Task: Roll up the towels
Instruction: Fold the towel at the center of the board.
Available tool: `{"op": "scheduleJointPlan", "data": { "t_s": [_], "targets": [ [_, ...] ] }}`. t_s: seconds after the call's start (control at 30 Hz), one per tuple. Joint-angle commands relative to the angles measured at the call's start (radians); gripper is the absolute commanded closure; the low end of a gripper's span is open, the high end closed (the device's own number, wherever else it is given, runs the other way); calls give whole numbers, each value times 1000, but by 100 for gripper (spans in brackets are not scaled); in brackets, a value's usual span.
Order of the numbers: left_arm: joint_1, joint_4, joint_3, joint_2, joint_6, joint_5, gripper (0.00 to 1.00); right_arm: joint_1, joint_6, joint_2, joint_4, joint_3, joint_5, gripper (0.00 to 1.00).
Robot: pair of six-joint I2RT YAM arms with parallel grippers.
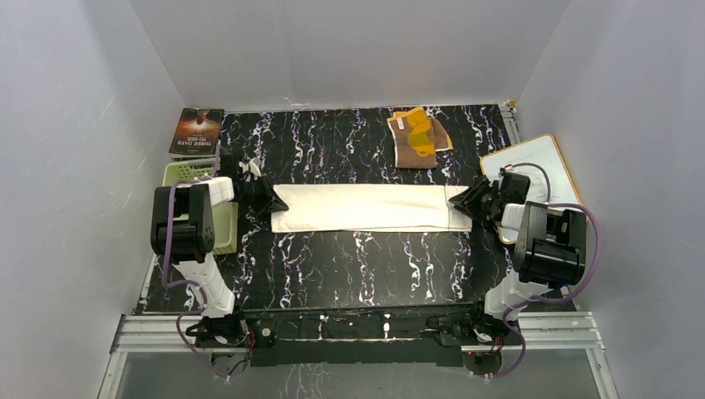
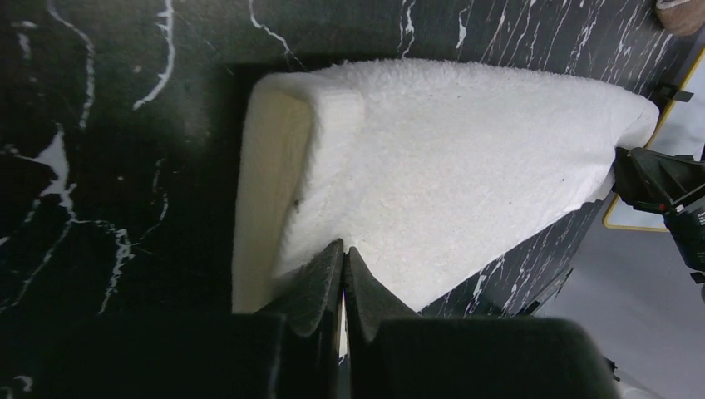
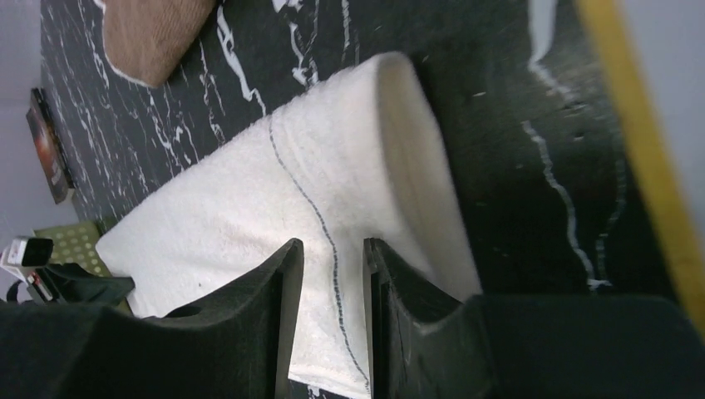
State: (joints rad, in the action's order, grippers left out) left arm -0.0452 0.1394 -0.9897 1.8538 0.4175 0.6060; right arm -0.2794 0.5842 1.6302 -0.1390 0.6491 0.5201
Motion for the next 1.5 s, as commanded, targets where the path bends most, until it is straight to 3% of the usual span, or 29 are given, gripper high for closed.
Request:
{"op": "scheduleJointPlan", "data": {
  "t_s": [0.0, 0.2, 0.27, 0.37, 0.47, 0.67, 0.87, 1.33, 1.4, 1.47],
  "targets": [
    [-70, 112, -14, 16, -78, -147, 100, -69, -17, 32, 34, 34, -83, 69],
    [-114, 145, -36, -37, -114, -196, 96, -69, -9, 36, 59, 52, -138, 65],
    [-116, 122, -35, -65, -134, -156, 84, -67, -7, 37, 55, 60, -123, 63],
    [-116, 64, -7, -125, -154, -91, 56, -55, -14, 15, 65, 77, -129, 59],
    [-116, 70, 4, -127, -172, -105, 45, -17, -18, -10, 78, 103, -144, 57],
    [-117, 70, 7, -100, -204, -85, 43, 89, -22, -7, 111, 177, -169, 56],
    [-101, 17, 14, -66, -173, 95, 42, 128, -18, -3, 110, 191, -154, 56],
    [-12, 103, -42, 52, -184, 47, 44, 131, -43, -30, 116, 183, -114, 56],
    [8, 110, -40, 60, -182, 40, 47, 130, -46, -30, 115, 183, -107, 56],
    [17, 111, -35, 67, -175, 34, 67, 130, -47, -29, 110, 181, -101, 56]
  ]
}}
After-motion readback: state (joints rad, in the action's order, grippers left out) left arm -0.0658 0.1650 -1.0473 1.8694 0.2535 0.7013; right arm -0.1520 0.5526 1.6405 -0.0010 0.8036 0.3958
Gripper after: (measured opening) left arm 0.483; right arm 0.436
